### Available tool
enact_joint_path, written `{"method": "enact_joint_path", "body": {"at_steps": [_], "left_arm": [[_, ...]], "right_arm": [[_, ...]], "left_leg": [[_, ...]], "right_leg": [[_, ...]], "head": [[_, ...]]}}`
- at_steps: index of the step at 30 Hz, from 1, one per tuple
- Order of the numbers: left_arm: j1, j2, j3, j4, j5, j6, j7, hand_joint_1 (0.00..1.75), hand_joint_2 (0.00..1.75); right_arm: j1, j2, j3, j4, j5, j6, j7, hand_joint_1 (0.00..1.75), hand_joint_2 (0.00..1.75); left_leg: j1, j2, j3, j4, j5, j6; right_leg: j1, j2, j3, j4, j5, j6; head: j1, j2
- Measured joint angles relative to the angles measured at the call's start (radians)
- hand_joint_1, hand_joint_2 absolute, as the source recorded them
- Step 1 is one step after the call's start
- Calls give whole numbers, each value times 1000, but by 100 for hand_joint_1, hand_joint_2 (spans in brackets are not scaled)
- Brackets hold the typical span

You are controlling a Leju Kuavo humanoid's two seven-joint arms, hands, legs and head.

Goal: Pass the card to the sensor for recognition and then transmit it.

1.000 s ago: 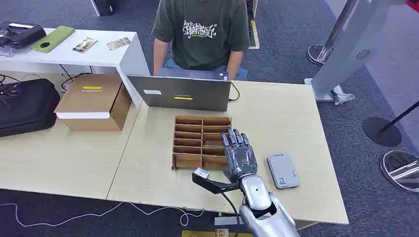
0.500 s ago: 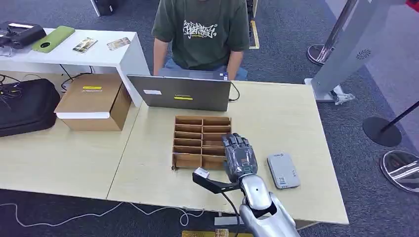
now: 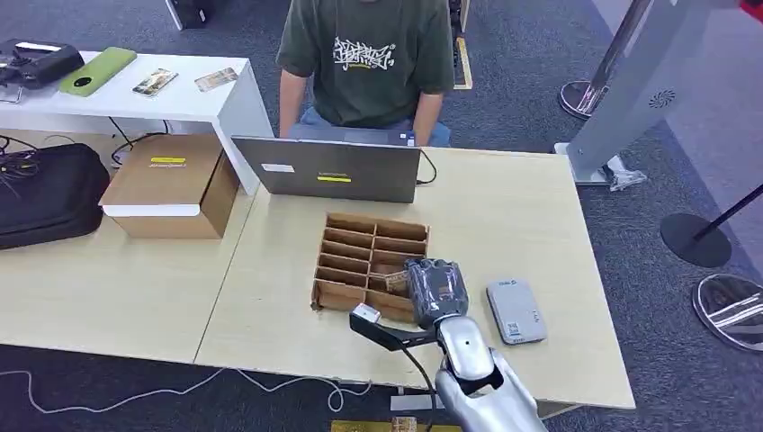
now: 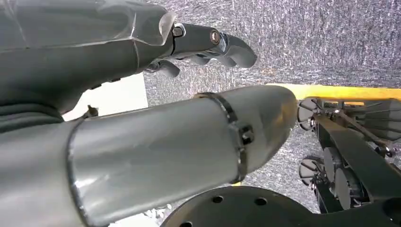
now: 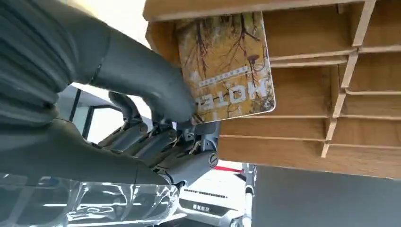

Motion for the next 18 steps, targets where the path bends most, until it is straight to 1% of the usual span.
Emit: {"method": "enact_joint_path", "body": {"at_steps": [18], "left_arm": [[0, 0, 1, 0, 0, -1, 0, 0, 0]], "right_arm": [[-10, 9, 0, 16, 0, -18, -2, 175, 175]], "left_leg": [[0, 0, 0, 0, 0, 0]], "right_leg": [[0, 0, 0, 0, 0, 0]], "head": [[0, 0]]}}
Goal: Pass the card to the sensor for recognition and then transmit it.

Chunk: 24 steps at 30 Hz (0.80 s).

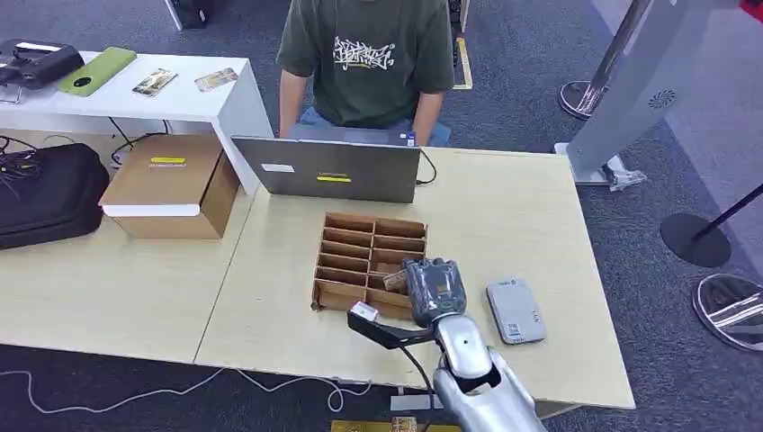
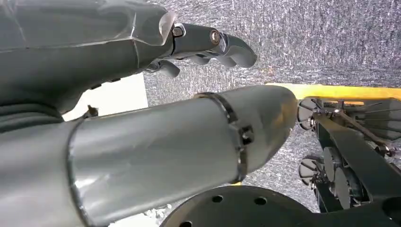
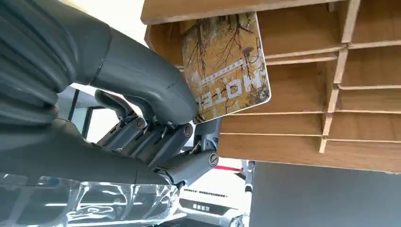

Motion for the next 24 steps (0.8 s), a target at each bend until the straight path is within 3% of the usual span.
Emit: {"method": "enact_joint_path", "body": {"at_steps": [8, 16, 24], "left_arm": [[1, -1, 0, 0, 0, 0, 0, 0, 0], [1, -6, 0, 0, 0, 2, -5, 0, 0], [1, -9, 0, 0, -2, 4, -14, 0, 0]], "right_arm": [[2, 3, -13, -20, 0, -26, 33, 175, 175], [50, 35, -78, -188, -26, -101, 56, 175, 175], [96, 44, -128, -292, -46, -126, 55, 175, 175]], "left_leg": [[0, 0, 0, 0, 0, 0], [0, 0, 0, 0, 0, 0], [0, 0, 0, 0, 0, 0]], "right_leg": [[0, 0, 0, 0, 0, 0], [0, 0, 0, 0, 0, 0], [0, 0, 0, 0, 0, 0]], "head": [[0, 0], [0, 0], [0, 0]]}}
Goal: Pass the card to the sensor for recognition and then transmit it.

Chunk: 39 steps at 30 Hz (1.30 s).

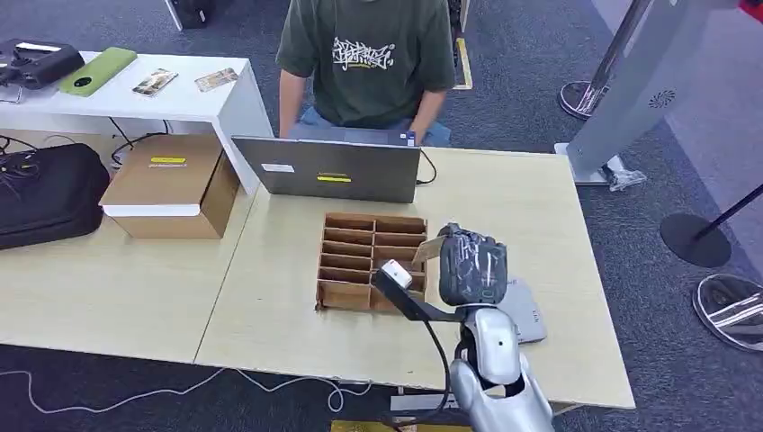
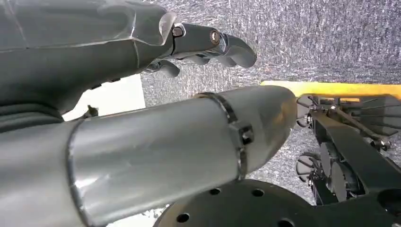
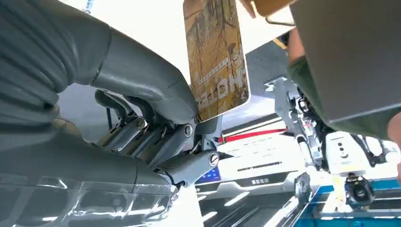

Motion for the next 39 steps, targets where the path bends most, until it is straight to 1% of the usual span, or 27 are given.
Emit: {"method": "enact_joint_path", "body": {"at_steps": [4, 7, 9, 11, 15, 17, 18, 21, 26, 34, 37, 39], "left_arm": [[0, -1, 0, 0, 2, 0, 0, 0, 0], [0, -2, 0, 0, 2, 1, -1, 0, 0], [0, -4, 0, 0, 2, 3, -1, 0, 0], [0, -6, 0, 0, 2, 6, -1, 0, 0], [0, -16, 0, 0, 2, 16, -1, 0, 0], [0, -17, 0, 0, -3, 15, -1, 0, 0], [-1, -16, 0, 0, -6, 12, -1, 0, 0], [-2, -16, 0, 0, -17, 2, -1, 0, 0], [-7, -16, 0, 0, -26, 0, -1, 0, 0], [-11, -14, -3, 0, -50, 8, 1, 0, 0], [-14, -16, -6, 0, -56, 35, 12, 0, 0], [-18, -16, -11, 0, -73, 38, 13, 0, 0]], "right_arm": [[16, 5, -16, -22, -17, -13, -3, 175, 175], [31, 10, -31, -39, -52, -40, -9, 175, 175], [40, 17, -44, -53, -90, -89, -18, 175, 175], [46, 24, -61, -67, -149, -154, -31, 175, 175], [66, 51, -115, -99, -362, -309, -89, 175, 175], [72, 61, -147, -112, -450, -347, -118, 175, 175], [72, 65, -164, -121, -498, -354, -130, 175, 175], [66, 72, -205, -142, -564, -352, -144, 175, 175], [42, 80, -255, -152, -612, -349, -157, 175, 175], [6, 89, -308, -149, -671, -355, -175, 175, 175], [-66, 108, -333, -97, -645, -355, -172, 175, 175], [-116, 117, -342, -54, -626, -352, -163, 175, 175]], "left_leg": [[0, 0, 0, 0, 0, 0], [0, 0, 0, 0, 0, 0], [0, 0, 0, 0, 0, 0], [0, 0, 0, 0, 0, 0], [0, 0, 0, 0, 0, 0], [0, 0, 0, 0, 0, 0], [0, 0, 0, 0, 0, 0], [0, 0, 0, 0, 0, 0], [0, 0, 0, 0, 0, 0], [0, 0, 0, 0, 0, 0], [0, 4, 1, 0, 0, 0], [0, 4, 1, 0, 1, 0]], "right_leg": [[0, 0, 0, 0, 0, 0], [0, 0, 0, 0, 0, 0], [0, 0, 0, 0, 0, 0], [0, 0, 0, 0, 0, 0], [0, 0, 0, 0, 0, 0], [0, 0, 0, 0, 0, 0], [0, 0, 0, 0, 0, 0], [0, 0, 0, 0, 0, 0], [0, 0, 0, 0, 0, 0], [0, 0, 0, 0, 0, 0], [0, 3, 0, 0, 1, -1], [0, 2, 0, 0, 1, -1]], "head": [[0, 0], [0, 0], [0, 0], [0, 0], [0, 0], [0, 0], [0, 0], [0, 0], [0, 0], [0, 0], [-1, 0], [0, 0]]}}
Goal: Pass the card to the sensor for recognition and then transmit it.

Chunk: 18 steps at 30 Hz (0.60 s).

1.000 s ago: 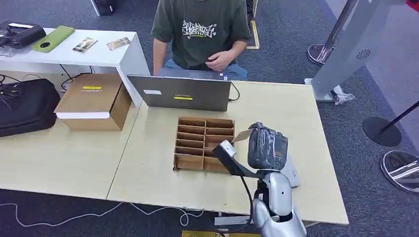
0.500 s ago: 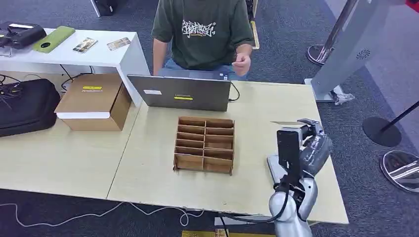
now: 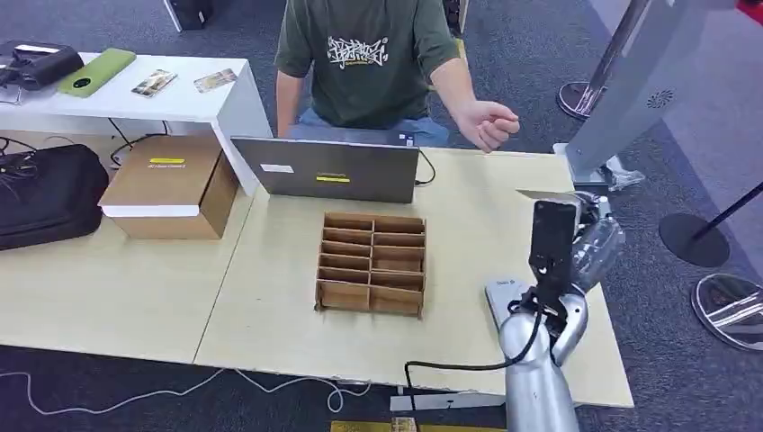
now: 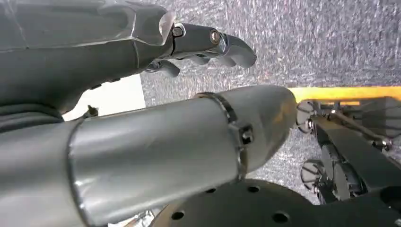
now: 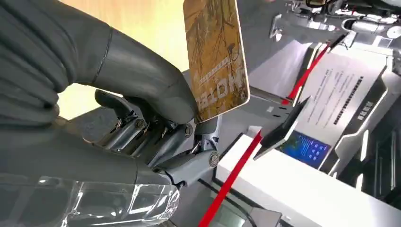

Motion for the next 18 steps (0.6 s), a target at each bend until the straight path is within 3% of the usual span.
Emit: {"method": "enact_joint_path", "body": {"at_steps": [9, 18], "left_arm": [[-6, 0, -13, 0, -96, 1, 0, 0, 0], [-13, -3, -15, 0, -174, 11, 1, 0, 0]], "right_arm": [[-217, 50, -14, 200, 121, -2, 23, 175, 175], [-410, 64, -10, 423, 287, -17, 100, 175, 175]], "left_leg": [[0, 0, 0, 0, 1, -2], [0, 0, 0, 0, 2, -2]], "right_leg": [[0, 0, 0, 1, 1, -1], [0, 0, 0, 1, 1, -1]], "head": [[0, 0], [0, 0]]}}
